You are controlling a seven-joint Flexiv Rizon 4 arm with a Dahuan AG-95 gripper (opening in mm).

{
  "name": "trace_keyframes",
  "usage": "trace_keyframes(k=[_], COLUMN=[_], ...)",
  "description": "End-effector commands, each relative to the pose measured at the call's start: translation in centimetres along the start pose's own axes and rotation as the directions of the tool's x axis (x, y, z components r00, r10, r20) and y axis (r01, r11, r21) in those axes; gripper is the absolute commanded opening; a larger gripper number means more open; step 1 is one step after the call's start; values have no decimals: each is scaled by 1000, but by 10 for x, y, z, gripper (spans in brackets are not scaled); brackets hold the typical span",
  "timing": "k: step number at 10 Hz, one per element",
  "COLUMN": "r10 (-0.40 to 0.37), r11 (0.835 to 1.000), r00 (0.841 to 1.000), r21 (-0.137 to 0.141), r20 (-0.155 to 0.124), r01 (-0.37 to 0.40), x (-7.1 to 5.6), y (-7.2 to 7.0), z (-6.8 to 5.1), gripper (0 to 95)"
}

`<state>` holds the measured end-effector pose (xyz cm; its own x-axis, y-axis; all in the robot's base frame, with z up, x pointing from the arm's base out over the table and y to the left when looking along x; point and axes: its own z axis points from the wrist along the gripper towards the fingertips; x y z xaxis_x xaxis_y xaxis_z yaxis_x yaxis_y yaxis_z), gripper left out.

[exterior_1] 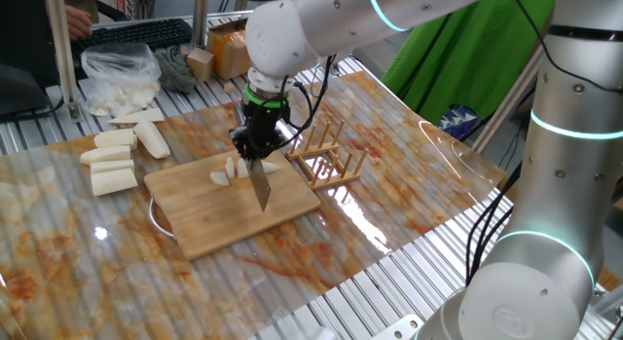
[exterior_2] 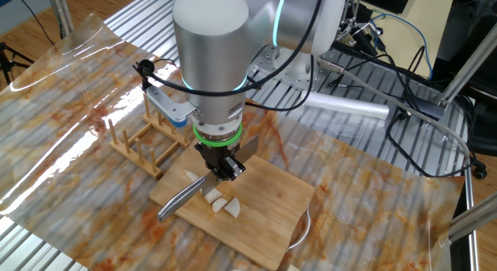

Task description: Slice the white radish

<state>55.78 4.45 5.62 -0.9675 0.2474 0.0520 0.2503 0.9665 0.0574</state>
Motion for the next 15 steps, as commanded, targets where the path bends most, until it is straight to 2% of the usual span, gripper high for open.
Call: trace_keyframes(k=[1, 2, 5, 8, 9, 10, 11, 14, 15], r10=[1, 0, 9, 10, 11, 9, 9, -6, -12], r11=[1000, 1000, 1000, 1000, 1000, 1000, 1000, 1000, 1000], r00=[1000, 1000, 1000, 1000, 1000, 1000, 1000, 1000, 1000], r21=[6, 13, 4, 5, 2, -3, -5, 26, 28], r20=[0, 4, 12, 23, 19, -3, -10, -3, -1], r01=[-1, -1, -9, -10, -11, -9, -9, 6, 12], x=[-3, -3, -5, -7, -6, -4, -2, 0, 0], y=[4, 5, 5, 6, 5, 3, 2, 3, 2], z=[9, 13, 27, 35, 32, 23, 17, 13, 11], gripper=[0, 0, 0, 0, 0, 0, 0, 0, 0])
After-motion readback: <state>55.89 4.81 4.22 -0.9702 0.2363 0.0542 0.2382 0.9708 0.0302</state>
